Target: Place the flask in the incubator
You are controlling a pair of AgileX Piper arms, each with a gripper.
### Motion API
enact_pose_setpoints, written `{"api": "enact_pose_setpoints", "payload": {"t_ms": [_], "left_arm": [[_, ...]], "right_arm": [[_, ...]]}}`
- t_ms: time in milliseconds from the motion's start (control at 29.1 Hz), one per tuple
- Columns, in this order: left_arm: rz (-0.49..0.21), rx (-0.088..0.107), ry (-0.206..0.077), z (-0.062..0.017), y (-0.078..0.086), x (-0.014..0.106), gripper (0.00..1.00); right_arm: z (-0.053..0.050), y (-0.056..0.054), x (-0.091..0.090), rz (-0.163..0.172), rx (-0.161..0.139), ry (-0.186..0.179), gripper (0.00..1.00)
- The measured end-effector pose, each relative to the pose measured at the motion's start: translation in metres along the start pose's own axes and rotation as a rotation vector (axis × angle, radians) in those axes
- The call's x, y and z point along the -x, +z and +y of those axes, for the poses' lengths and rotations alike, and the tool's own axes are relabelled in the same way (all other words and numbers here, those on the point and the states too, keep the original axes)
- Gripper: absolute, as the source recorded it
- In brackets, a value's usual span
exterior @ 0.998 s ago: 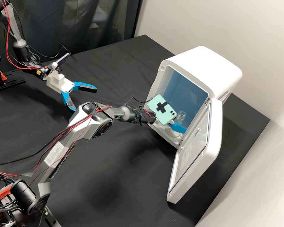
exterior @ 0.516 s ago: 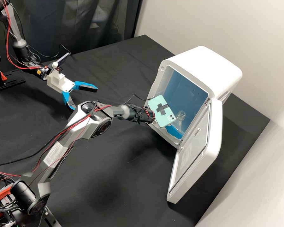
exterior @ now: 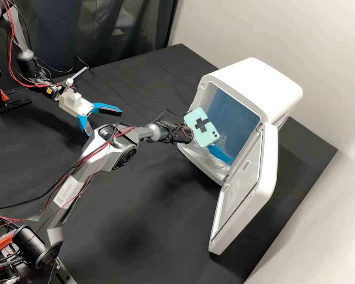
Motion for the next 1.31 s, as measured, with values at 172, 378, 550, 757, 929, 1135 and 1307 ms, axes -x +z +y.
{"api": "enact_pose_setpoints", "payload": {"t_ms": [172,378,550,757,929,1135,1307], "left_arm": [[0.007,-0.023,0.004,0.0,0.002,-0.001,1.0],[0.013,-0.031,0.002,-0.0002,0.003,-0.002,1.0],[0.015,-0.033,-0.017,-0.001,0.004,-0.004,1.0],[0.015,-0.033,-0.02,-0.0012,0.004,-0.004,1.0],[0.015,-0.033,-0.02,-0.0012,0.004,-0.004,1.0],[0.015,-0.035,-0.02,-0.0012,0.004,-0.004,1.0],[0.033,-0.049,-0.008,0.0009,0.002,-0.006,1.0]], "right_arm": [[-0.003,0.0,-0.005,-0.018,-0.014,0.019,1.0],[-0.003,0.0,-0.006,-0.025,-0.012,0.025,1.0],[-0.003,0.0,-0.006,-0.025,-0.012,0.025,1.0],[-0.005,0.002,-0.008,-0.03,-0.004,0.021,1.0],[-0.006,0.003,-0.008,-0.034,0.0,0.023,1.0],[-0.006,0.003,-0.012,-0.043,0.018,0.041,1.0],[-0.009,0.001,-0.02,-0.044,0.032,0.049,1.0]]}}
